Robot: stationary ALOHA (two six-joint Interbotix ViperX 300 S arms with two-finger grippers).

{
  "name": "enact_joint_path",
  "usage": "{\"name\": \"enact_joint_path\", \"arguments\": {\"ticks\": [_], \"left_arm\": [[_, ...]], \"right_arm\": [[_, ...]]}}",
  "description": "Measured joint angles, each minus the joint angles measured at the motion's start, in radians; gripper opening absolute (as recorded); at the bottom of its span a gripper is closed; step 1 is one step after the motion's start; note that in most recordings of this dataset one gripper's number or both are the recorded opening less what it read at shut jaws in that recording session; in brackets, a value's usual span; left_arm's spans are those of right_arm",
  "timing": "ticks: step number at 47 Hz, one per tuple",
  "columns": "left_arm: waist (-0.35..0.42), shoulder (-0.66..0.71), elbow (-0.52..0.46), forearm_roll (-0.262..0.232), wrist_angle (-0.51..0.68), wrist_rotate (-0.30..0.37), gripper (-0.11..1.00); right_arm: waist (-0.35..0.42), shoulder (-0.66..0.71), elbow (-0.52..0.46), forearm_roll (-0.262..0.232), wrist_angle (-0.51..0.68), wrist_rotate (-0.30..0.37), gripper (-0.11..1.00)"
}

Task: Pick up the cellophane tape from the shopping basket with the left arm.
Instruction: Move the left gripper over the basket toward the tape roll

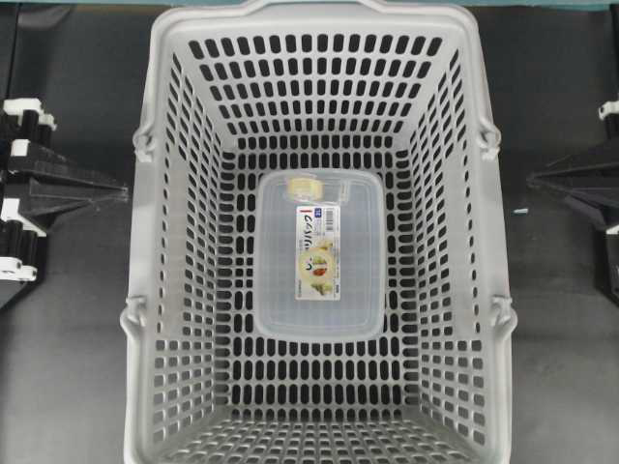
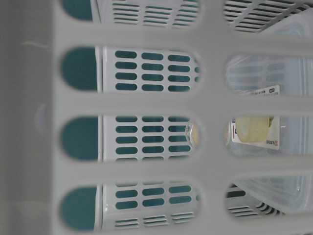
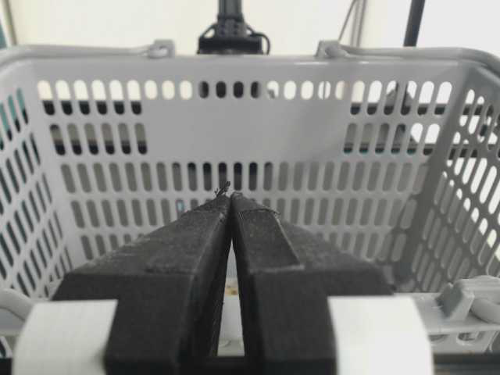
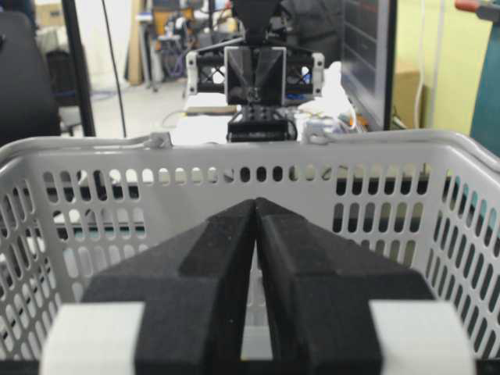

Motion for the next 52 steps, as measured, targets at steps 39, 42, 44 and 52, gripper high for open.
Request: {"name": "enact_joint_path", "arguments": {"ticks": [39,42,44,52], "left_arm": [[-0.074,0.583,-0.715,0.038,0.839,-0.063,0.0],[-0.077,0.641,-0.77,0.04,0.885,-0.063,0.0],[-0.078,0.673,-0.802,0.04,0.911,-0.063,0.0],[-0.078,0.804,-0.923,0.04,1.023,-0.052,0.01]], "right_arm": [[0.003,-0.091,-0.028,0.005,0.279,0.032,0.0],[0.003,-0.092,-0.028,0.006,0.29,0.032,0.03],[0.002,-0.092,-0.026,0.005,0.299,0.032,0.08],[-0.003,-0.094,-0.028,0.006,0.324,0.032,0.51]]}}
